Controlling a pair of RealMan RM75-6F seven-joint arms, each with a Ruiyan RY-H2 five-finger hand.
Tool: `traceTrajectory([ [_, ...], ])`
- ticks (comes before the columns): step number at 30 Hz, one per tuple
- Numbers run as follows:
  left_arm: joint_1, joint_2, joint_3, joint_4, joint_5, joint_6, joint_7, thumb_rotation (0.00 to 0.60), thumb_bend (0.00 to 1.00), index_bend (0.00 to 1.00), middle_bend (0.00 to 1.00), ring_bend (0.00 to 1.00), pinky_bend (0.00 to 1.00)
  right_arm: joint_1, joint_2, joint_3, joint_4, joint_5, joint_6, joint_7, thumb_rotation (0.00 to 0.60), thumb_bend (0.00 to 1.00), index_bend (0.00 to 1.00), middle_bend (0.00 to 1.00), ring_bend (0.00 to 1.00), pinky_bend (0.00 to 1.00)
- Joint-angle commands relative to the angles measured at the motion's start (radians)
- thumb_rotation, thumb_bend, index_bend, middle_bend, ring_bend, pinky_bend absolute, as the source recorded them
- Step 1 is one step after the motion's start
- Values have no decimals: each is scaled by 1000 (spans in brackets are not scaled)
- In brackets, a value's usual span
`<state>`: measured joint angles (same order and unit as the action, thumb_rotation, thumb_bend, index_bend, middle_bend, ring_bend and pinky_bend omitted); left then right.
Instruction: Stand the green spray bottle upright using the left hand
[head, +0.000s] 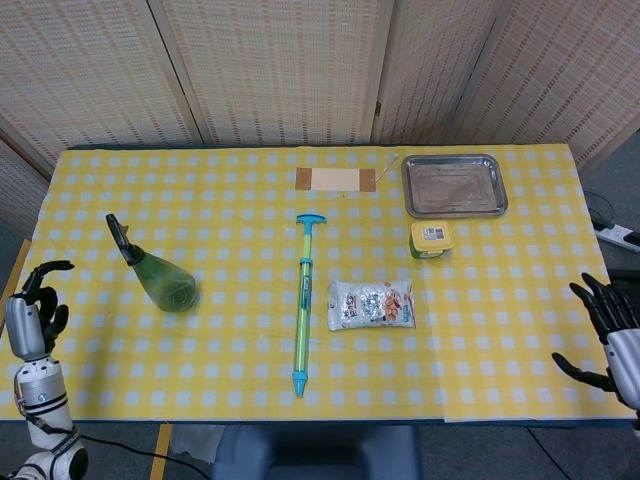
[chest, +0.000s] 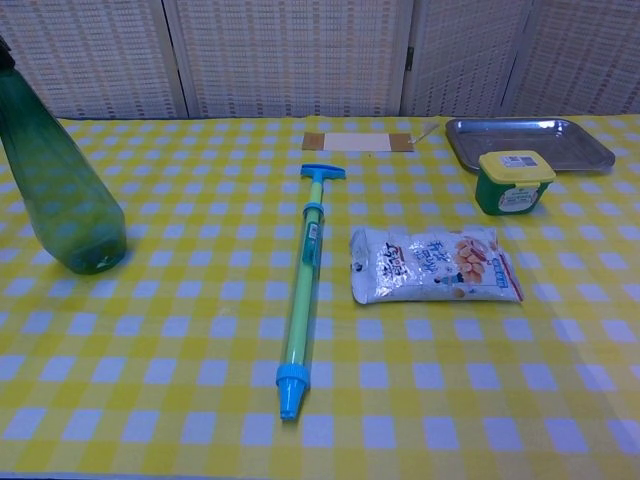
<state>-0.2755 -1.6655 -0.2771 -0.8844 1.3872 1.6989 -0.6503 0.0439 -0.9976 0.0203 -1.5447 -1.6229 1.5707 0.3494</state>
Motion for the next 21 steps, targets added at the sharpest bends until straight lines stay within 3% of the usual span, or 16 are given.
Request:
traceTrajectory([
  [1,57,113,76,-33,45,-7,129,14,155,374,456,768,970,2,-3,1,0,2,-5,-8,600,240,0,0,6,0],
  [4,86,196,166,-125,124,-8,265,34,151,336,436,565,744,11,-11,1,-2,5,-23,-34,600,240,0,0,6,0],
  [6,94,240,217,-190,179,-11,377,72,146,259,349,345,388,17,-20,1,-7,13,-41,-61,600,240,0,0,6,0],
  [8,95,271,250,-248,208,-33,470,90,136,209,284,204,132,21,-27,0,-10,19,-54,-85,600,240,0,0,6,0],
  [9,94,287,263,-279,217,-49,506,92,132,188,261,161,64,22,-29,-1,-11,22,-60,-97,600,240,0,0,6,0],
  [11,93,311,277,-327,230,-69,580,89,124,148,213,99,0,22,-34,-2,-14,29,-67,-119,600,240,0,0,6,0],
  [13,98,315,285,-343,232,-79,631,98,122,124,188,79,0,18,-36,-2,-19,32,-64,-137,600,241,0,0,5,0],
  [21,127,366,286,-462,182,-120,721,269,123,59,74,0,0,20,-51,2,-28,49,-75,-192,600,240,0,0,6,0],
])
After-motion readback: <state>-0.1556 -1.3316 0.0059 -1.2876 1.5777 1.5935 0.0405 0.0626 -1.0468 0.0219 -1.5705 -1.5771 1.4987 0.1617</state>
